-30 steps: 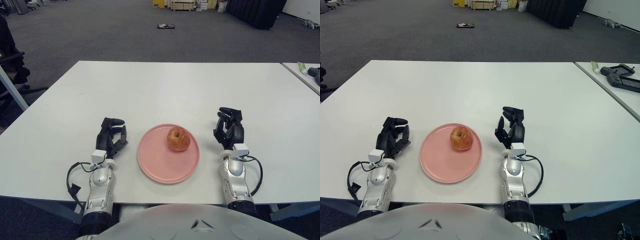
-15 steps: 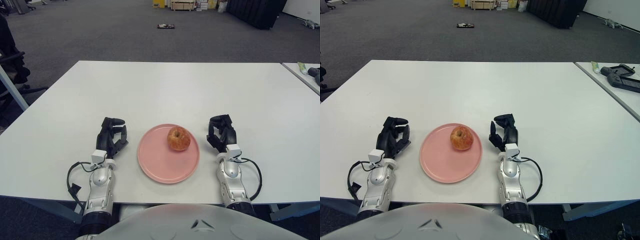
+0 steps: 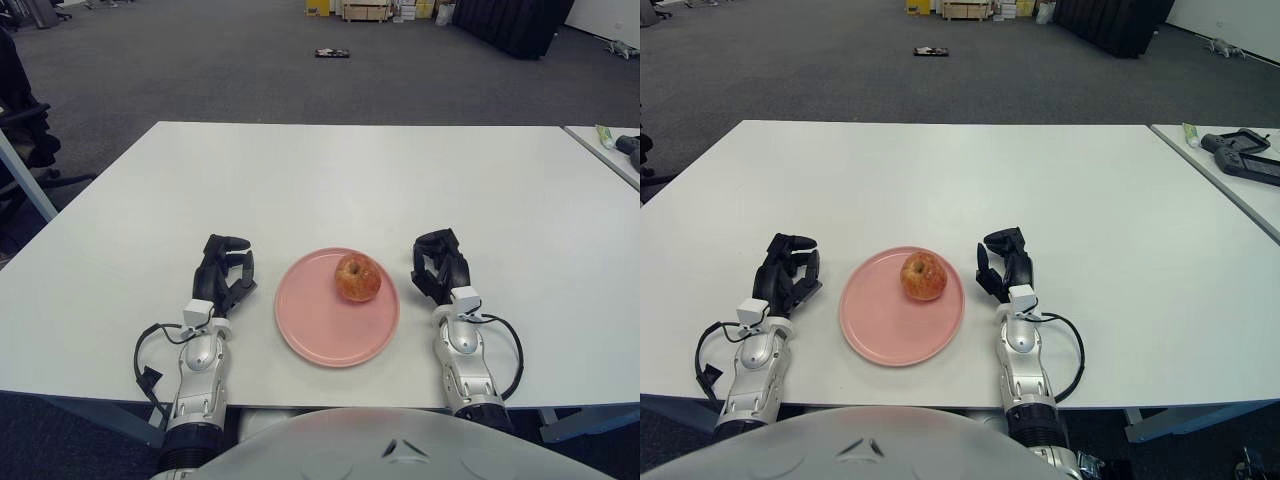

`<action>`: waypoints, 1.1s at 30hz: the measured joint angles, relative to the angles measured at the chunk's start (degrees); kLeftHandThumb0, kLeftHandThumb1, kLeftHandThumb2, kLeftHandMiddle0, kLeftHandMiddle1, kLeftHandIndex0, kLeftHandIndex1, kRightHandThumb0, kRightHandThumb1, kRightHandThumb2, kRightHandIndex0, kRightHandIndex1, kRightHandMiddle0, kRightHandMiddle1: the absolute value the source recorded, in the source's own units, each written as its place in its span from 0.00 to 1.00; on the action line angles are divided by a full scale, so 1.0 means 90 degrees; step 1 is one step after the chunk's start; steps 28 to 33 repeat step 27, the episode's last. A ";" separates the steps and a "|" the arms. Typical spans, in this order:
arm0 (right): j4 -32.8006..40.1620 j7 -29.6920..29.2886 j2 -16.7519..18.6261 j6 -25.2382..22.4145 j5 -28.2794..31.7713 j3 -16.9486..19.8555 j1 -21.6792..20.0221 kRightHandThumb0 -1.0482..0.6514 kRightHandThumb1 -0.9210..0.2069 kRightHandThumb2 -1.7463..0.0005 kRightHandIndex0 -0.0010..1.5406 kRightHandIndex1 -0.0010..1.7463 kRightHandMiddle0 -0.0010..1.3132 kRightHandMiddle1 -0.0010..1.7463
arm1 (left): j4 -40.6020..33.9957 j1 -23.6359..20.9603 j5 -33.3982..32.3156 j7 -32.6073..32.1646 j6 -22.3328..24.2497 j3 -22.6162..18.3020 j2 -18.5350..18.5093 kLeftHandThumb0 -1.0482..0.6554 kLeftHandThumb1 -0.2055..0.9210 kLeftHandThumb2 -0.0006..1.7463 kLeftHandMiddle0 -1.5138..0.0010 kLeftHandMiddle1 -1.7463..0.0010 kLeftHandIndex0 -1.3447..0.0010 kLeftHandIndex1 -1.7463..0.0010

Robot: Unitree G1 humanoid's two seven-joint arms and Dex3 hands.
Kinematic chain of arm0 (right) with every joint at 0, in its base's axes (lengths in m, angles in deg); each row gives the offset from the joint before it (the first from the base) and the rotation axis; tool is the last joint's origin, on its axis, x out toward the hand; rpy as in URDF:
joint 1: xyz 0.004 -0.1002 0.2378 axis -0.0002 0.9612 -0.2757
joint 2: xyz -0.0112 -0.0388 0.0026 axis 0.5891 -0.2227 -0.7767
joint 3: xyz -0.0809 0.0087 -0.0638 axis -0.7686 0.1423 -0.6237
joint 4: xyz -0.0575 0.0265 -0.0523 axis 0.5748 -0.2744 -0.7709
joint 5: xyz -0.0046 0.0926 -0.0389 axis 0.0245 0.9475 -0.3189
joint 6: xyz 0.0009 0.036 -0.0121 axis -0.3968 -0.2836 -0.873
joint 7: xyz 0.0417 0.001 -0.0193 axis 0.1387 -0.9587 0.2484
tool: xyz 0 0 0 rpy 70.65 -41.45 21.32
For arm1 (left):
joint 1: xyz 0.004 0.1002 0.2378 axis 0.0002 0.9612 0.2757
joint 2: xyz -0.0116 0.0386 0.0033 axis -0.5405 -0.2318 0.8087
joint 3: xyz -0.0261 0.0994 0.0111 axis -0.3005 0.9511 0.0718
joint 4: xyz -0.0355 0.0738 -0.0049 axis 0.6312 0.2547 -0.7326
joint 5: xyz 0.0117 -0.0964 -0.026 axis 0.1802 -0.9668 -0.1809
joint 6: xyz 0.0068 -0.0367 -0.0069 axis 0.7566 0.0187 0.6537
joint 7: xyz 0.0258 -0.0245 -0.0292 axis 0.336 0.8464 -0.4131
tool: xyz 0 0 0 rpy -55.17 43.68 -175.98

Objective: Put the apple into the plate.

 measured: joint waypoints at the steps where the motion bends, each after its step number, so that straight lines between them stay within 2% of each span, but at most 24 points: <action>1: 0.0000 0.0002 -0.0009 -0.0013 0.0000 0.0001 -0.0002 0.40 0.17 0.55 0.36 0.73 0.23 1.00 | -0.0006 0.0000 0.0000 0.0000 0.0017 0.0001 -0.0001 0.39 0.82 0.47 0.64 0.00 0.76 0.00; 10: 0.0048 -0.0002 -0.0087 -0.0222 -0.0041 -0.0016 -0.0005 0.39 0.20 0.52 0.35 0.73 0.25 1.00 | -0.0008 0.0005 0.0002 0.0004 -0.0013 0.0006 -0.0004 0.39 0.83 0.46 0.63 0.00 0.77 0.00; 17: 0.0092 -0.0029 -0.0100 -0.0314 -0.0051 -0.0038 -0.0006 0.40 0.19 0.53 0.35 0.72 0.24 1.00 | -0.0013 0.0006 0.0008 0.0002 -0.0009 0.0006 -0.0003 0.39 0.83 0.46 0.65 0.00 0.77 0.00; 33: 0.0129 -0.0058 -0.0101 -0.0271 -0.0052 -0.0053 -0.0003 0.39 0.20 0.52 0.37 0.73 0.25 1.00 | -0.0051 0.0007 0.0014 0.0003 0.0033 0.0006 -0.0004 0.40 0.83 0.46 0.65 0.00 0.77 0.00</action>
